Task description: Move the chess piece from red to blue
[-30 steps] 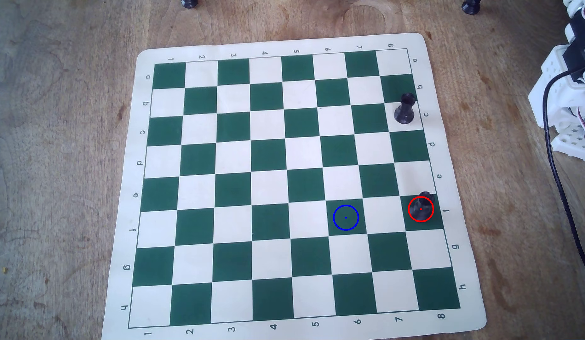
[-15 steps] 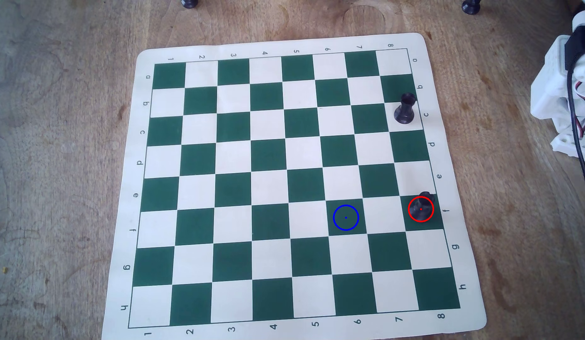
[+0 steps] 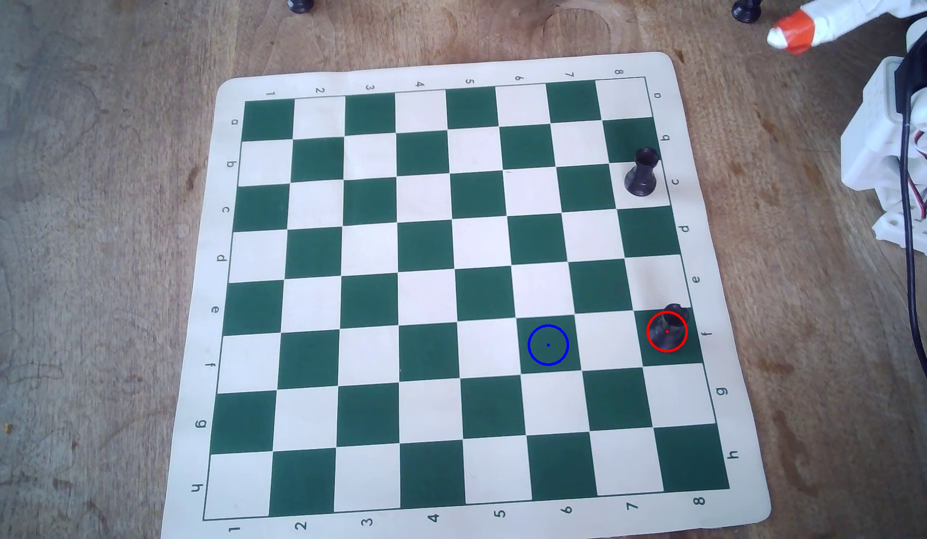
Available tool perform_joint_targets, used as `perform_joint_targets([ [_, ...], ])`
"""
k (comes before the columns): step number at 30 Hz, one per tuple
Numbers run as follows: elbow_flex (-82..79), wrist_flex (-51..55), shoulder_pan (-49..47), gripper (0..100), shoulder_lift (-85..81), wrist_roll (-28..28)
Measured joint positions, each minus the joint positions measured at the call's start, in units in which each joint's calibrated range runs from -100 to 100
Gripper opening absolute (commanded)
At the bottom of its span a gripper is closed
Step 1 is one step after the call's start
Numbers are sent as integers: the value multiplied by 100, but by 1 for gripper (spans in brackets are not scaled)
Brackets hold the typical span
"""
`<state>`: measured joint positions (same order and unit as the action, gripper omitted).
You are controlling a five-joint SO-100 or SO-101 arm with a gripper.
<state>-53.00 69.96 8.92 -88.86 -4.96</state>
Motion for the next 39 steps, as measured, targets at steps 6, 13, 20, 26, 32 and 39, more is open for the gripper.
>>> perform_joint_targets([
  [6,54,454,-332,40,880,-322],
  [13,325,900,-1755,38,1500,-620],
  [20,-461,-143,-2898,36,2824,-777],
  [26,-1085,-1012,-3112,28,3226,-781],
  [32,-1085,-1203,-3304,24,3586,-781],
  [39,-1166,-1562,-3591,24,3963,-874],
])
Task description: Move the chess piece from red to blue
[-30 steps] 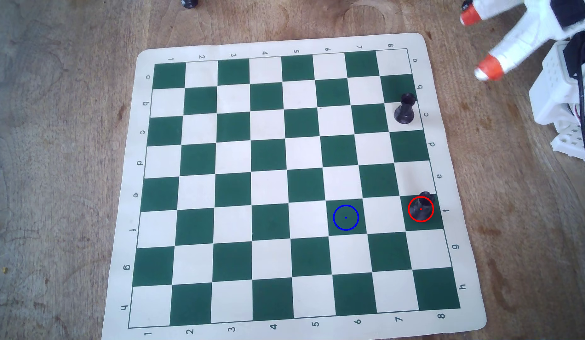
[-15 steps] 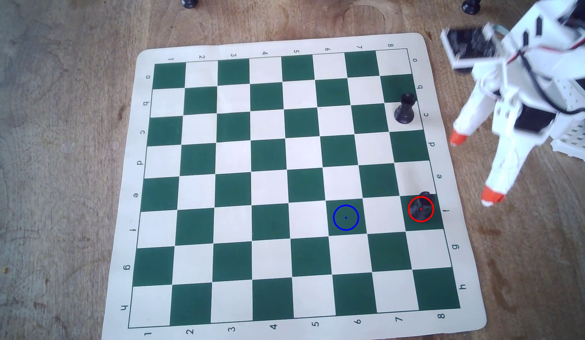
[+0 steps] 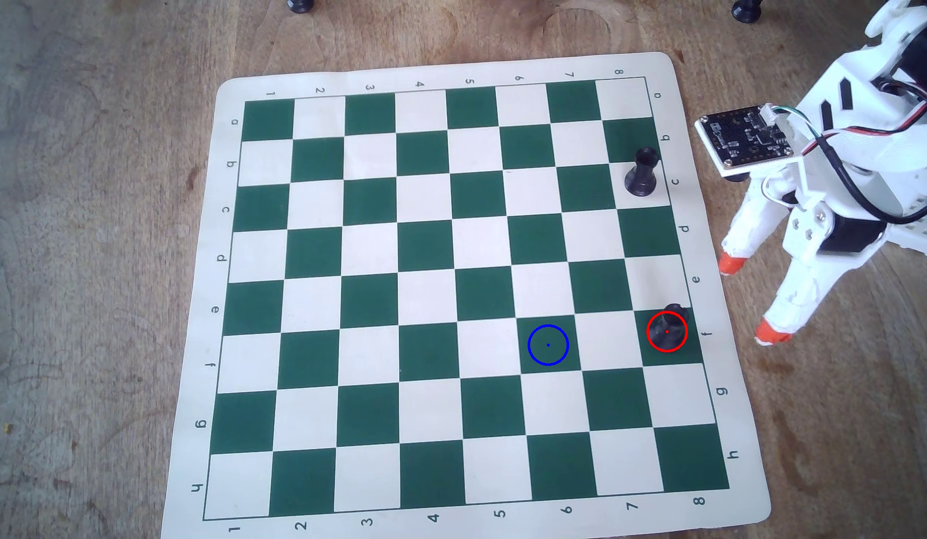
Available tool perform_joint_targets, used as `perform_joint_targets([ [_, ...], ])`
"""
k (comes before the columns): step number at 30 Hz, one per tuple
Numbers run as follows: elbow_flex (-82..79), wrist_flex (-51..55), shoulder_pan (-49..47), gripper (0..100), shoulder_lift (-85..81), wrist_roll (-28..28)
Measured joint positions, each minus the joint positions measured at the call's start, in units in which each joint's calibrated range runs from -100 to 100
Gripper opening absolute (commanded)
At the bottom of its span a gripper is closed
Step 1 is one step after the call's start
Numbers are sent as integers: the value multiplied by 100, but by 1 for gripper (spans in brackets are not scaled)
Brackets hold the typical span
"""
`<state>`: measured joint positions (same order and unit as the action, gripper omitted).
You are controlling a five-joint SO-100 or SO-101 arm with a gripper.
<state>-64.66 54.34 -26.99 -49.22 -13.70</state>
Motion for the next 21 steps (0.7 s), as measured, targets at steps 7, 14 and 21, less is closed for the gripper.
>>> perform_joint_targets([
  [7,-352,-1076,7,24,536,-20],
  [14,-606,-1657,280,21,746,29],
  [21,-877,-2032,317,20,754,59],
])
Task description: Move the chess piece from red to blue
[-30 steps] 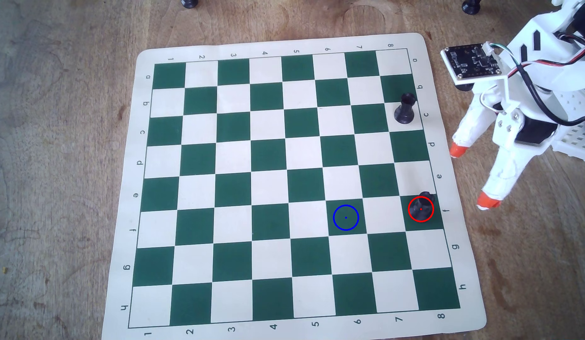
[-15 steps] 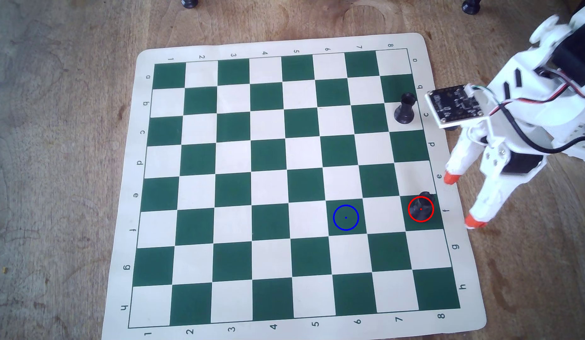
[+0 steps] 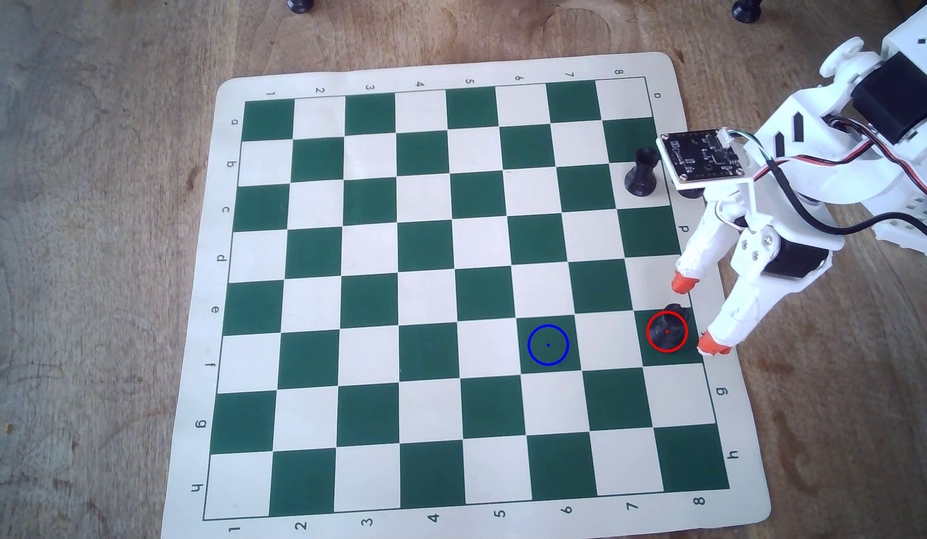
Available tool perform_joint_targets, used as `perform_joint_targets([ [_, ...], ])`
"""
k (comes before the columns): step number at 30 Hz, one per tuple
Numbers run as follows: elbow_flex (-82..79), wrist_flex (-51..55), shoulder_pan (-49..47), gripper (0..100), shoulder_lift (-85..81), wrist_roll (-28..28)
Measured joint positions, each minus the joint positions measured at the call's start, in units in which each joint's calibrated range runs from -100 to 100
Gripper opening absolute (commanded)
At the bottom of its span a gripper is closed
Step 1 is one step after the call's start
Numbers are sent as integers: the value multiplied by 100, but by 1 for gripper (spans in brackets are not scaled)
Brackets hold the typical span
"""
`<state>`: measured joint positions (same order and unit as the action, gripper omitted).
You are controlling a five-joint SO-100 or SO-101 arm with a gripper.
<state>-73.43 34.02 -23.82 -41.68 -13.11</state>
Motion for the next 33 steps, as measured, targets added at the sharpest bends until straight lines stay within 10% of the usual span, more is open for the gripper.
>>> perform_joint_targets([
  [33,-190,-1036,59,14,721,0],
])
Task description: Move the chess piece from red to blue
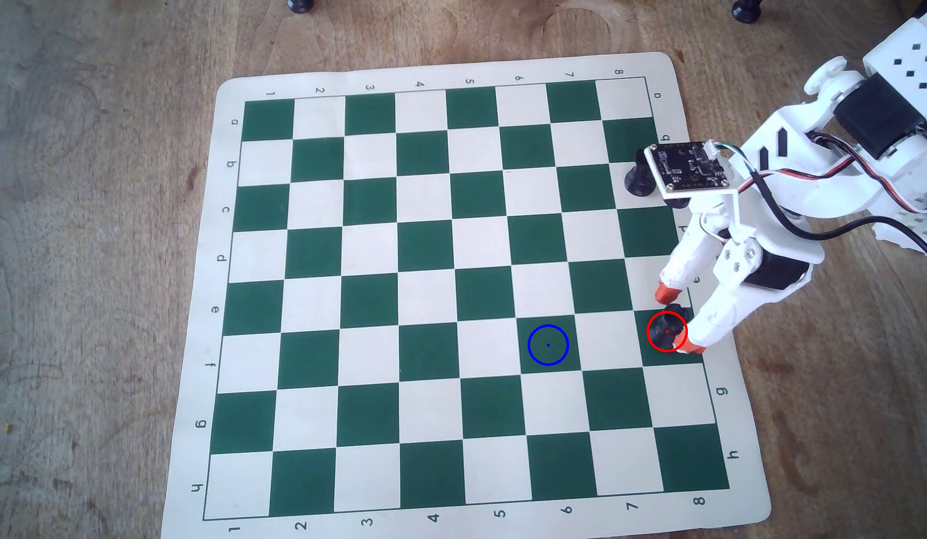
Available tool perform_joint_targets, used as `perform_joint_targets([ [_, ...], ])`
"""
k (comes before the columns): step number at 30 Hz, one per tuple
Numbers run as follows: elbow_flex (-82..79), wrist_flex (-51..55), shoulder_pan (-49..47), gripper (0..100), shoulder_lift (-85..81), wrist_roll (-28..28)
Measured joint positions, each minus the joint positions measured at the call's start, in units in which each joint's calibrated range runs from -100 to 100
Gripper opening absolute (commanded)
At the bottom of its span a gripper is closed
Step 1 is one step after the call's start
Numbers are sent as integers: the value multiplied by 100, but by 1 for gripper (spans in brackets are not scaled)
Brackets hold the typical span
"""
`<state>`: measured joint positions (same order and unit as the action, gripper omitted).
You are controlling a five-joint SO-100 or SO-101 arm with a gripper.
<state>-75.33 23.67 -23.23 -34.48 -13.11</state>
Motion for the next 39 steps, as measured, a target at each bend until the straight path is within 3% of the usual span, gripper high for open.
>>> perform_joint_targets([
  [16,-99,-16,-118,20,134,0],
  [32,-99,-64,-15,14,-126,-112],
  [39,-99,-64,-29,7,-126,-112],
])
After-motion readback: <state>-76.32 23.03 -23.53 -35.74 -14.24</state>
